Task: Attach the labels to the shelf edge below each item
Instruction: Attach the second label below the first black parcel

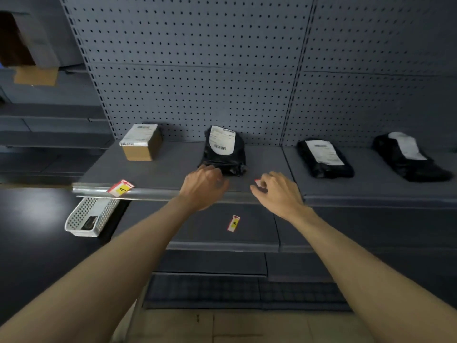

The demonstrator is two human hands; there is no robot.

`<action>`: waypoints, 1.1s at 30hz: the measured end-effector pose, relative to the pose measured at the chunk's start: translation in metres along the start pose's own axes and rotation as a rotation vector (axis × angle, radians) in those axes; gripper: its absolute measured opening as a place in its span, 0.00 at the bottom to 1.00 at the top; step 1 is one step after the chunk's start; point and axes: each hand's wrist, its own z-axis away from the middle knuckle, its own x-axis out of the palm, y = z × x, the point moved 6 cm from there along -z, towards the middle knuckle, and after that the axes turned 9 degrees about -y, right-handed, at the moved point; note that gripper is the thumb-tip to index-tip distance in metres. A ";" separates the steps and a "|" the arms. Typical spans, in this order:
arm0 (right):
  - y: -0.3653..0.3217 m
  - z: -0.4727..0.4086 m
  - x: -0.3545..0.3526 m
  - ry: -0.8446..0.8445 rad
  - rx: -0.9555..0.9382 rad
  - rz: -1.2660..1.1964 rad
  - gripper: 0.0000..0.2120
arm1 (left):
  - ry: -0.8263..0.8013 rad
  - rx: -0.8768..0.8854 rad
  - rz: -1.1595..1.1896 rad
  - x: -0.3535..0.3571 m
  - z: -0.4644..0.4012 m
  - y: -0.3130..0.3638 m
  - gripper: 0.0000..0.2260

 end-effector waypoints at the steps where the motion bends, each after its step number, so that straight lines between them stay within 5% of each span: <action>1: 0.006 0.004 0.007 -0.010 -0.006 -0.014 0.18 | -0.008 -0.007 -0.001 0.010 0.002 0.006 0.14; 9: 0.047 0.024 0.096 -0.108 0.003 -0.012 0.19 | -0.184 -0.055 -0.117 0.120 0.017 0.010 0.19; 14: 0.064 0.007 0.176 -0.146 -0.011 -0.008 0.19 | -0.319 -0.231 -0.091 0.203 0.003 -0.038 0.19; 27: 0.116 -0.058 0.330 -0.098 -0.022 0.108 0.20 | -0.333 -0.424 -0.215 0.370 -0.076 -0.114 0.30; 33: 0.125 -0.065 0.349 -0.092 -0.006 0.068 0.19 | -0.314 -0.555 0.047 0.385 -0.085 -0.134 0.31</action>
